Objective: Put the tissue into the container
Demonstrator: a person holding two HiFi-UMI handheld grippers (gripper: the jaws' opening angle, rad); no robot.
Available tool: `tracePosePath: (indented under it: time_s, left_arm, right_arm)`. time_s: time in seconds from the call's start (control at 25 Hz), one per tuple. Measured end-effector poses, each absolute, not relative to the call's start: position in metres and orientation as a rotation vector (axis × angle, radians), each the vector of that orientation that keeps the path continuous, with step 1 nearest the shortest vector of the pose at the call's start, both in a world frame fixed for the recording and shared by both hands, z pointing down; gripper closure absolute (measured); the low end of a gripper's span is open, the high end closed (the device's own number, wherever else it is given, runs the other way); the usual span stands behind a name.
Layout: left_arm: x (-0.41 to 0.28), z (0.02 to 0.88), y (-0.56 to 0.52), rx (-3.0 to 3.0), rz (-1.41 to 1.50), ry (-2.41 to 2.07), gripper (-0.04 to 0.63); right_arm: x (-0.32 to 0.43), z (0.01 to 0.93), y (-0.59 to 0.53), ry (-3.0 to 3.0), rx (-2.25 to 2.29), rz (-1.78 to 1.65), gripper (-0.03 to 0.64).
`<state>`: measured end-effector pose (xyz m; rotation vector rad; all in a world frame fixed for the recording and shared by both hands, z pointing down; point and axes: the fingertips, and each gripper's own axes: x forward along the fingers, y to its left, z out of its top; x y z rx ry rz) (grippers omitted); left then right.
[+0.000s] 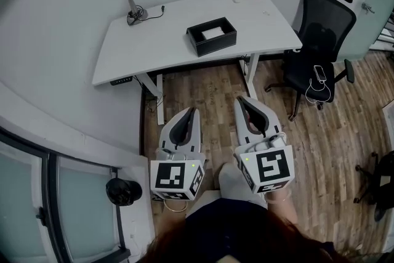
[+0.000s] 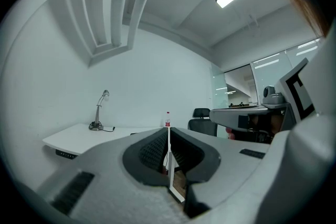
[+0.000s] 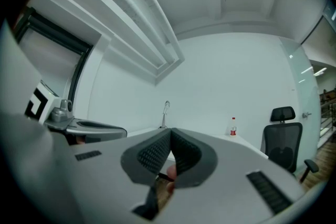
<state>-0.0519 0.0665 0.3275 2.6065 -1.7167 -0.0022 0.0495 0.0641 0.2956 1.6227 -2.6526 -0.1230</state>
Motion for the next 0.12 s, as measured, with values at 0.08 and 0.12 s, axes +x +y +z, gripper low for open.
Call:
tracePosePath:
  time_s: [0.08,0.12]
  left_arm:
    - [-0.0518,0.3288,0.0632,2.605,-0.001,-1.714,0.561]
    - [-0.0516,0.3294,0.0614,2.605,0.0,-1.712,0.561]
  right_arm:
    - [0.0492,0.2969,0.0616,-2.658,1.621,-0.113,0.597]
    - [0.0494,0.2976,0.0602,-2.661,1.62,-0.107,0.597]
